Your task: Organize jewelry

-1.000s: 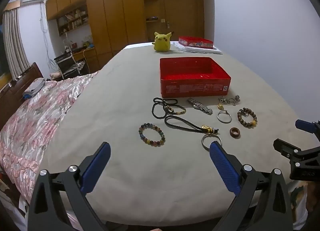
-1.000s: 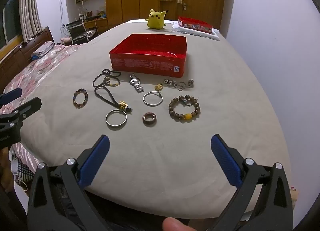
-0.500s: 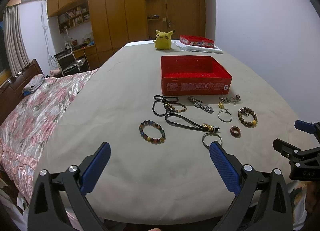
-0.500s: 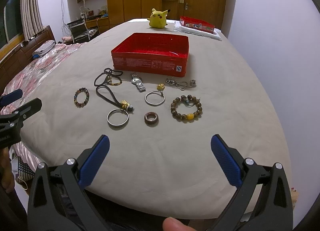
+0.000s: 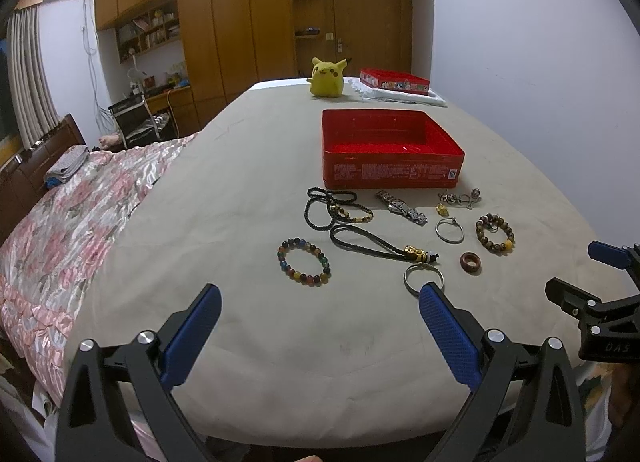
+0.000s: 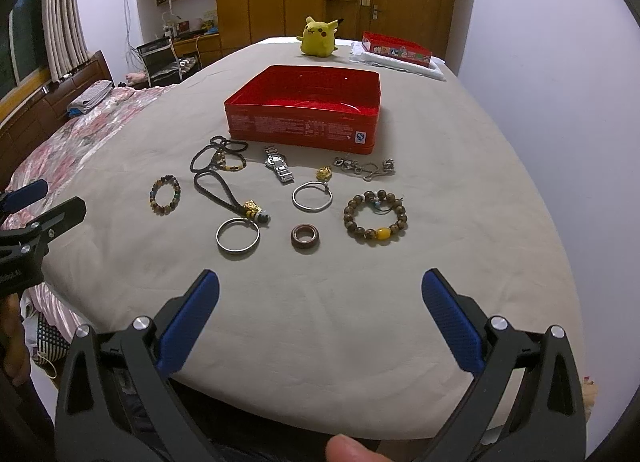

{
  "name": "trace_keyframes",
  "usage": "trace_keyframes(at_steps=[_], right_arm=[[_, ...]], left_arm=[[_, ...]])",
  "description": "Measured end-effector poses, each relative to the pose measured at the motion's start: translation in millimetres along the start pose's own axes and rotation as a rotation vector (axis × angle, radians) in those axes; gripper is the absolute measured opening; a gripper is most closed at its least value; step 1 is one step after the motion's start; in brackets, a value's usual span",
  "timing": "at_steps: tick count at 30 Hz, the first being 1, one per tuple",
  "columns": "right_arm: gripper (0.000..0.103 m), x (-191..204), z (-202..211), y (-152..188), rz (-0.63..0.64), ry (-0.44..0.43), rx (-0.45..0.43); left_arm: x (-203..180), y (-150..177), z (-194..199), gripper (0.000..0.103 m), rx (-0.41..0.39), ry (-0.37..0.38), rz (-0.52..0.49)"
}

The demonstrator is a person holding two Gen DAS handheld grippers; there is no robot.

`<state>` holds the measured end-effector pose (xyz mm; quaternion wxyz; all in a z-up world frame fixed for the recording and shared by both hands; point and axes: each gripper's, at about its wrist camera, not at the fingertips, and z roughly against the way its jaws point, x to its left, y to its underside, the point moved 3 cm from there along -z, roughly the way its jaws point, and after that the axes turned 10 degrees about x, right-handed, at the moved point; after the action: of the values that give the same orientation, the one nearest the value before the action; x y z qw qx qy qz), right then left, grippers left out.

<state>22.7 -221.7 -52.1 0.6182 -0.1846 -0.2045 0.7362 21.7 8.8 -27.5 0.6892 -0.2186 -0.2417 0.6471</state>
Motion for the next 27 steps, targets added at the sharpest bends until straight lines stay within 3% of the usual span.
trace_keyframes(at_steps=[27], right_arm=[[0.100, 2.5, 1.3, 1.3, 0.002, -0.004, -0.002]], left_arm=[[-1.1, -0.9, -0.9, 0.099, 0.000, 0.000, 0.001]])
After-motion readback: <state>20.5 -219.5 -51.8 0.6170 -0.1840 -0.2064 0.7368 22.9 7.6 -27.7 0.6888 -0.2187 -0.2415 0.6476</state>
